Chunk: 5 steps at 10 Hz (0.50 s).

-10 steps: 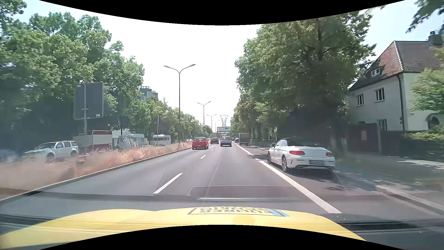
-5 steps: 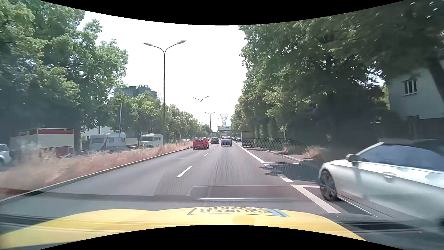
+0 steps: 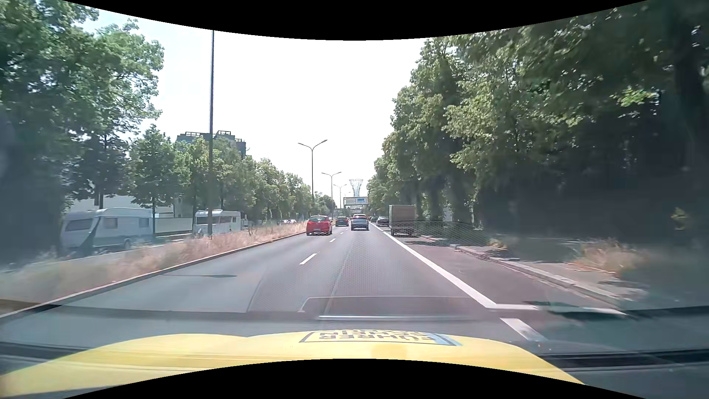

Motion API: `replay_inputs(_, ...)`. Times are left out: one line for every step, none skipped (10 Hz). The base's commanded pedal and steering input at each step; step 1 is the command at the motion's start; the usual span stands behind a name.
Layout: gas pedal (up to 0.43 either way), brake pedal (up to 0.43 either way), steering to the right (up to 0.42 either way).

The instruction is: Follow the waypoints while adhering to traffic rules and regulations

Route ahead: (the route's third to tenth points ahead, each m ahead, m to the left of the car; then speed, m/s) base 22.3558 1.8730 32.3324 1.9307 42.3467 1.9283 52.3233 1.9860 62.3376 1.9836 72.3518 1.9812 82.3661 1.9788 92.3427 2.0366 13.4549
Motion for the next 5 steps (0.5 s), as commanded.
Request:
replay_inputs(0.067,0.0,0.001)
replay_inputs(0.067,0.0,0.0)
replay_inputs(0.067,0.0,0.0)
replay_inputs(0.067,0.0,0.0)
replay_inputs(0.067,0.0,0.0)
